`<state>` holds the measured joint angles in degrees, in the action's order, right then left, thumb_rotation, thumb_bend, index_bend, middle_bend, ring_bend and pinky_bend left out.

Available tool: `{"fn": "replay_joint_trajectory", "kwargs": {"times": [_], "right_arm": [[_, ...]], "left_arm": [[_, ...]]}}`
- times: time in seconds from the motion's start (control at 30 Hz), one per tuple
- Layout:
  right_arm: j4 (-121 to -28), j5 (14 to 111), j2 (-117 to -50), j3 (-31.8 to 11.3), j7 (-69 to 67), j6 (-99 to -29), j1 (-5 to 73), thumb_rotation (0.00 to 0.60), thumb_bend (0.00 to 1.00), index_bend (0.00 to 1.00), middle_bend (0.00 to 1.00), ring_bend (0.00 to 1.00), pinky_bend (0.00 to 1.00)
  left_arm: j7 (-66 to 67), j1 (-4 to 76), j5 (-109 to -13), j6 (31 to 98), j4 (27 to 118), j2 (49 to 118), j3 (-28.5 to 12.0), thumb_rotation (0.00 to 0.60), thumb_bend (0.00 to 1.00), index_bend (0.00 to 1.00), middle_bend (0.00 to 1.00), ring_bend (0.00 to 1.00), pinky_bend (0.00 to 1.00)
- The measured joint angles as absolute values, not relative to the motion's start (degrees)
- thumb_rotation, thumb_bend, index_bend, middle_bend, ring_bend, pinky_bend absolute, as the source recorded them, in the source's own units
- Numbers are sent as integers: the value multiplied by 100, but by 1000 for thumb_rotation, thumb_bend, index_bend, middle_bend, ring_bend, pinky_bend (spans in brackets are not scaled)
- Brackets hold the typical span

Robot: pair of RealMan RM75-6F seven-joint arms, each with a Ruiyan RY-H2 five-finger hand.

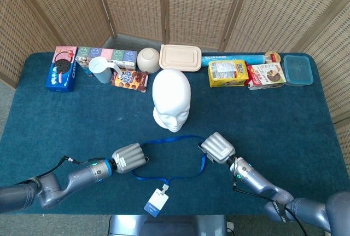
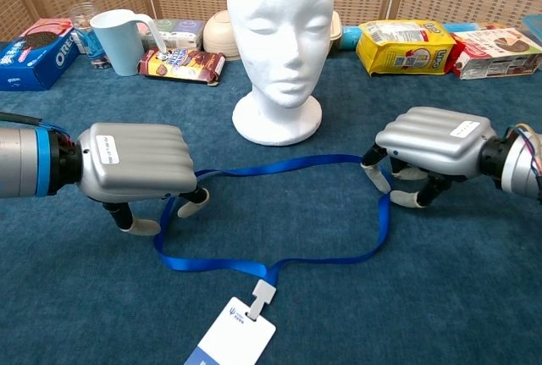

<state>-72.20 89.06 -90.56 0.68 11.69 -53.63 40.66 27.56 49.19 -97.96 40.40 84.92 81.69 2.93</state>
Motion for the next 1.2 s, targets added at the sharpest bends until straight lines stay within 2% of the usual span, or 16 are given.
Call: {"fn": "replay_joint_trajectory", "kwargs": {"times": [0.43, 0.93, 1.2], "right_arm": [[-7209, 8911, -9098, 48, 1179, -5347, 4085, 600, 499, 705, 1000, 1000, 1000], [-7199, 8854, -9104, 17, 1167, -5332, 4079, 600, 498, 705, 1000, 1000, 1000], [-7183, 8855, -9109, 20, 1142, -5340, 4072, 600, 498, 712, 1000, 1000, 1000]], "left_arm": [[2568, 4918, -9774, 4219, 8666, 7933, 430, 522, 308, 460, 1000, 1000, 1000], [2644, 4990, -9650, 4114, 8466, 8134, 469, 529, 308, 462, 1000, 1000, 1000], [2704, 5028, -9583, 4103, 8433, 8202, 450, 542, 344, 504, 1000, 1000, 1000]]}}
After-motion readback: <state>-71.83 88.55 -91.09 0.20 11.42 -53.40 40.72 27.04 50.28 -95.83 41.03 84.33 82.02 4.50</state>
